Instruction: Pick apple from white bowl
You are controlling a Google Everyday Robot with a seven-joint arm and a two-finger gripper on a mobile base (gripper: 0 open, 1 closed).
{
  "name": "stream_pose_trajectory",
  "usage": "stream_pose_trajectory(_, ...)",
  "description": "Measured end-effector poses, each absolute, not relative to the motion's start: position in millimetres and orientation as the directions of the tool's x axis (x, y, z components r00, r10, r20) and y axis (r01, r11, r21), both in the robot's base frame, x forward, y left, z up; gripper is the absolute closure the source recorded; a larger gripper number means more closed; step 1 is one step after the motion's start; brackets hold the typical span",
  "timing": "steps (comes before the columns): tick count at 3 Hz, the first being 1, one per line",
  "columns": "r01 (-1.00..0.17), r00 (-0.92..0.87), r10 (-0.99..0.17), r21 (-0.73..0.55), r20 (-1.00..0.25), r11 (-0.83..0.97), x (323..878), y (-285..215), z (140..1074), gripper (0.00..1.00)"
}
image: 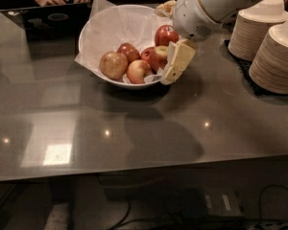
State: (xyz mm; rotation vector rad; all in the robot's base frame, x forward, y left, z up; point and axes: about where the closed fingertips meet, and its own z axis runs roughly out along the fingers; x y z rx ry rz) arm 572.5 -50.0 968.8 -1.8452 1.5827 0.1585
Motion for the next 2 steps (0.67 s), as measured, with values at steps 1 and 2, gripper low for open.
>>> stream_pose_trajectory(1,-0.897,0.300,-0.801,-0.439,-0.518,-0.051,582,-36,971,0.11)
stream_pose_trajectory(2,-0.892,0.336,-0.777,-0.445,-0.533,-0.080,588,-24,970,0.08)
